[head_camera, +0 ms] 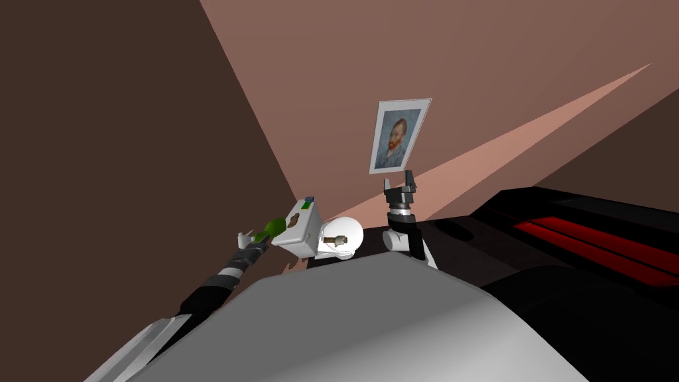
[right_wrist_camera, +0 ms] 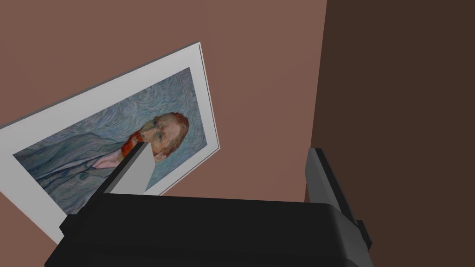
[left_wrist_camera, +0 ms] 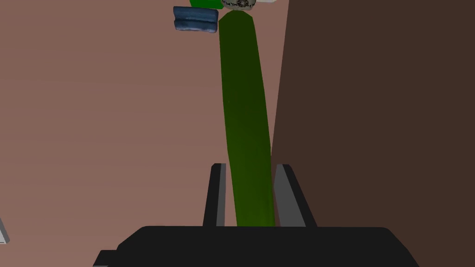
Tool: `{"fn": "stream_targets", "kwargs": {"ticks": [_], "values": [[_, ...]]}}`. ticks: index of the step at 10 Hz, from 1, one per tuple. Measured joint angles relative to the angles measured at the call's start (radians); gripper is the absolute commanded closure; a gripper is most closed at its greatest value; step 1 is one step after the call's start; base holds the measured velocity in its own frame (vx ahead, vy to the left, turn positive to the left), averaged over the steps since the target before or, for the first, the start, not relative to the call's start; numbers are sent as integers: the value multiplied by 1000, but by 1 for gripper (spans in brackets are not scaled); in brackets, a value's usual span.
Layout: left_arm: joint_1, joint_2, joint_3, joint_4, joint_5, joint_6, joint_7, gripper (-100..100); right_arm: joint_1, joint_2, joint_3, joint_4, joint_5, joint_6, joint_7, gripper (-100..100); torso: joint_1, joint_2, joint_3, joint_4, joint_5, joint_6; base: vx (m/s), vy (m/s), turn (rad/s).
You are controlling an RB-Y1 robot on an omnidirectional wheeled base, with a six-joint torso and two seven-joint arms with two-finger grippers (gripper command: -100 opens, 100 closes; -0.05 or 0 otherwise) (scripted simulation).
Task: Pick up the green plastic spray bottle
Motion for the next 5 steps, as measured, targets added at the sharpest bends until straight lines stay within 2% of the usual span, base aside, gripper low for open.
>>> {"fn": "stream_targets", "kwargs": {"ticks": [1, 3, 5], "values": [[13, -1, 0, -22, -1, -3, -1, 100, 0, 0, 0, 0, 0, 0, 0, 0, 0, 1, 1, 1, 0, 1, 96, 39, 117], [80, -8, 45, -97, -5, 11, -14, 100, 0, 0, 0, 0, 0, 0, 0, 0, 0, -8, -4, -1, -1, 0, 144, -4, 44], [149, -22, 49, -166, -11, 6, -24, 100, 0, 0, 0, 0, 0, 0, 0, 0, -2, -3, -2, -1, -1, 0, 8, 1, -9]]}}
